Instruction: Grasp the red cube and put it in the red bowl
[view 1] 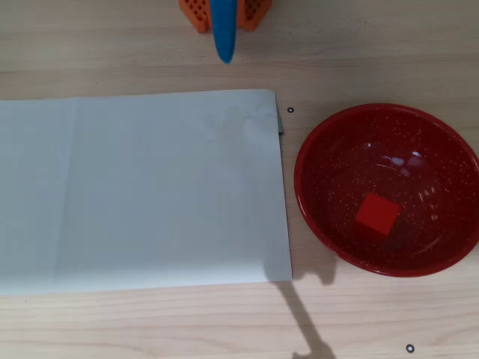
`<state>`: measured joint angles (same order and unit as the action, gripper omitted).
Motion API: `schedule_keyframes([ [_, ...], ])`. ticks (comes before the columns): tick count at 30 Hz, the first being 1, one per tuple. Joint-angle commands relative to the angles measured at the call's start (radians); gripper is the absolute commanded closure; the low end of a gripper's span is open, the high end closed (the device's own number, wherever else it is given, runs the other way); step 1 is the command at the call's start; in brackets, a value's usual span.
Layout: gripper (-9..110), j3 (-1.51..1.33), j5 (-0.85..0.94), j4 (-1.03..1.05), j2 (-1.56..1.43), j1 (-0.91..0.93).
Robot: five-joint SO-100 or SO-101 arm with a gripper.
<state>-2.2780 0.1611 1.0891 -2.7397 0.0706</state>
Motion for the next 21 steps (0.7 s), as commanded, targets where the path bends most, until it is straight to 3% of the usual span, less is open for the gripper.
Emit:
schedule_keyframes([
  [1, 101, -0.058, 0.032, -0.104, -0.115, 0.002],
  [9, 101, -0.462, 0.041, -0.356, -0.35, 0.028],
  [21, 101, -0.853, -0.018, -0.488, -0.552, 0.037],
])
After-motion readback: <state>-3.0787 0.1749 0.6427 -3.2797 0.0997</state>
